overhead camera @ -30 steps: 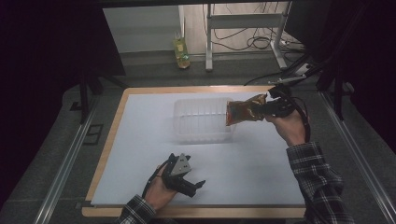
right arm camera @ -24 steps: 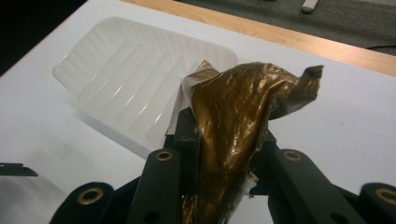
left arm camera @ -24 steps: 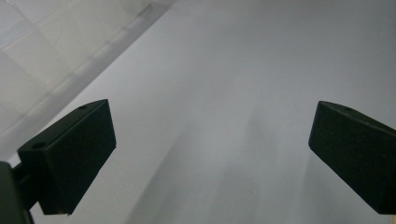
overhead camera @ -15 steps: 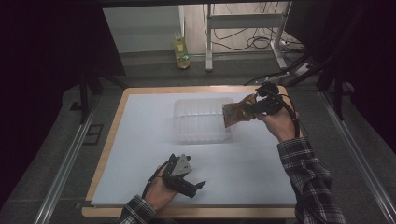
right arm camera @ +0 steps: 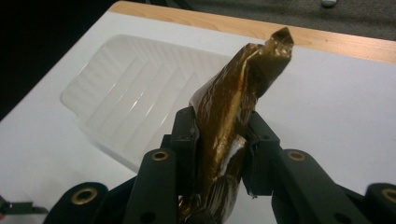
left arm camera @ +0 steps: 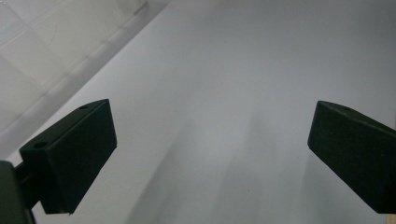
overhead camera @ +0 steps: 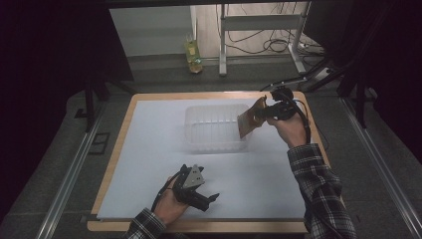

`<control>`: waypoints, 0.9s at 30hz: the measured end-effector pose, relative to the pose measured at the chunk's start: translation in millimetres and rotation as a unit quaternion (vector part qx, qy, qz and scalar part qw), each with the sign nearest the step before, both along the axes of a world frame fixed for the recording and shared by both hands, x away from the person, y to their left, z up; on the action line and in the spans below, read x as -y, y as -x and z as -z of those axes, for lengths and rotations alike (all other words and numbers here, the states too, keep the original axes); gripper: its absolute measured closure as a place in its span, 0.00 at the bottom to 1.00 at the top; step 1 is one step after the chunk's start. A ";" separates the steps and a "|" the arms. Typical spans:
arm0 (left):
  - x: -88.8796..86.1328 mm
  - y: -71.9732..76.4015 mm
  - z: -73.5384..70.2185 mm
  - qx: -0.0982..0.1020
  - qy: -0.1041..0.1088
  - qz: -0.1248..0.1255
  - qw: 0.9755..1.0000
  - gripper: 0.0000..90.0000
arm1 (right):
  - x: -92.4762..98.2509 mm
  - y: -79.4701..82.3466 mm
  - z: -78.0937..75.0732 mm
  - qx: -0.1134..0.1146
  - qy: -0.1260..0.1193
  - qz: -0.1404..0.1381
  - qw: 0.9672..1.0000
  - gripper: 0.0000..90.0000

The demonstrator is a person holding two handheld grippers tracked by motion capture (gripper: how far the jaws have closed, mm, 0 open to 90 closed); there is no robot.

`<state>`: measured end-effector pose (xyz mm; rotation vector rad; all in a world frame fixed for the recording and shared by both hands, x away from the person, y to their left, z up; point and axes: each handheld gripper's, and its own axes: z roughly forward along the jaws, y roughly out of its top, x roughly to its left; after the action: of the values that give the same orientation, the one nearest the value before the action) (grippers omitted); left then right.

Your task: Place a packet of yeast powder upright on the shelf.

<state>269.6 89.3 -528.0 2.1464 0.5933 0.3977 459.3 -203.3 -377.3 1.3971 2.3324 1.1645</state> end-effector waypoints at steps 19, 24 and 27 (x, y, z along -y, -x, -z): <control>-0.4 0.0 0.1 0.001 0.002 -0.002 1.000 0.01 | -7.8 -18.7 13.7 0.003 -0.050 0.036 0.998 0.80; -0.9 0.0 -0.2 0.001 0.003 -0.002 1.000 0.01 | -10.9 -22.1 16.4 0.007 -0.053 0.041 0.998 0.81; -1.0 -0.1 -0.1 0.001 0.002 -0.002 1.000 0.01 | -13.0 -24.8 19.1 0.008 -0.054 0.044 0.998 0.81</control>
<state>269.7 90.2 -527.9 2.1408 0.5968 0.3997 484.1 -190.3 -396.4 1.5039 2.2019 1.2871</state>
